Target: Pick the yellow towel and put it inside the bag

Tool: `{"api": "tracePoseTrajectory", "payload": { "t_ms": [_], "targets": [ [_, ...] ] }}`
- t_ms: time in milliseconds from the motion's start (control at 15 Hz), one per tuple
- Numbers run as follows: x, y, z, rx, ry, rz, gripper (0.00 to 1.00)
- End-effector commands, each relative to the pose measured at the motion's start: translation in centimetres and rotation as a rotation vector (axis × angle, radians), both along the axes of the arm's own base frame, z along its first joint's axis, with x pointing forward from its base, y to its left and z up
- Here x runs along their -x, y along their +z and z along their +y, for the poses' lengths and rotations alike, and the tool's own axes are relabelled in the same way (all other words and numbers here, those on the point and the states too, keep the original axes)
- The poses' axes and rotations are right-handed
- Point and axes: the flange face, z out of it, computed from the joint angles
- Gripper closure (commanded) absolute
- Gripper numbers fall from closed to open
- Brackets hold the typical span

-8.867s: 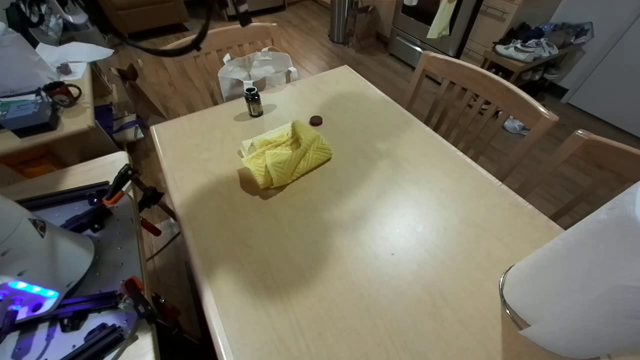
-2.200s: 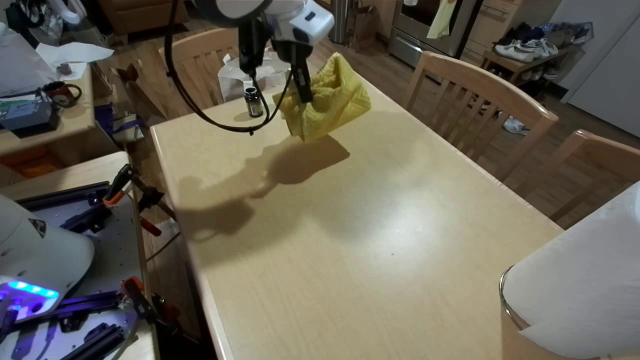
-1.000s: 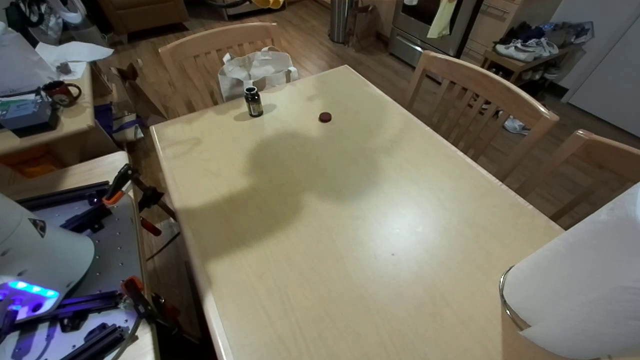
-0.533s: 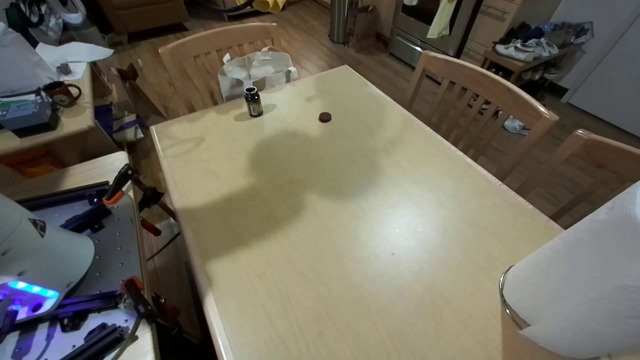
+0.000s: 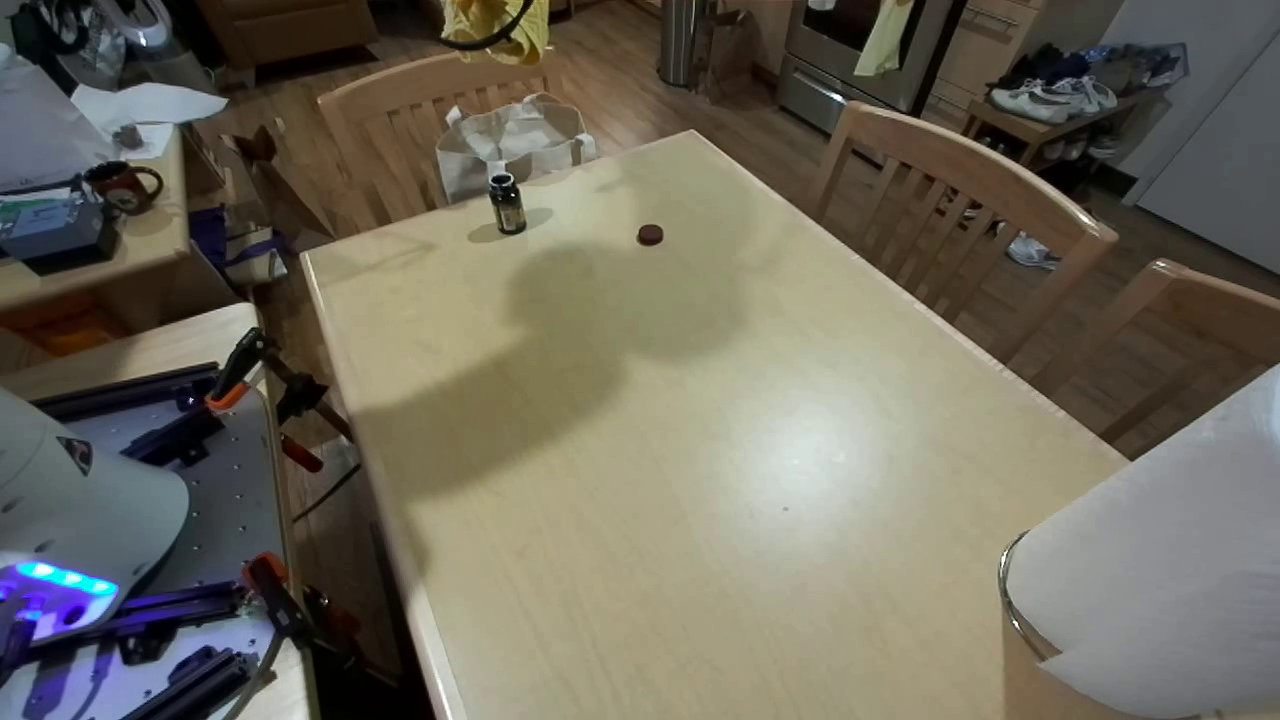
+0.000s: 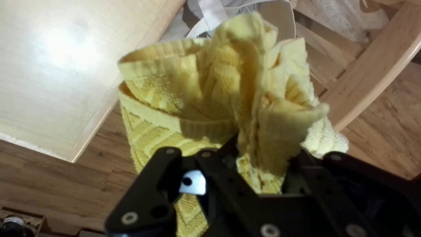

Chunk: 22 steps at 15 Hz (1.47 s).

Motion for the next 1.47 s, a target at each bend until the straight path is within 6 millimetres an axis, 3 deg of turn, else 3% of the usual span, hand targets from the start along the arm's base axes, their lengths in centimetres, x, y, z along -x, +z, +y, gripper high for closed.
{"api": "tracePoseTrajectory", "payload": {
  "t_ms": [0,467,933,1400],
  "targets": [
    [-2.2,-0.4,1.5,0.038,0.146,-0.052,0.95],
    [-2.8,-2.4,4.2,0.242,0.427,0.024,0.95],
    [-0.4,-2.4,6.9,0.549,0.613,0.11,0.95],
    [2.0,-4.3,10.2,0.581,0.805,0.136,0.95]
  ]
}}
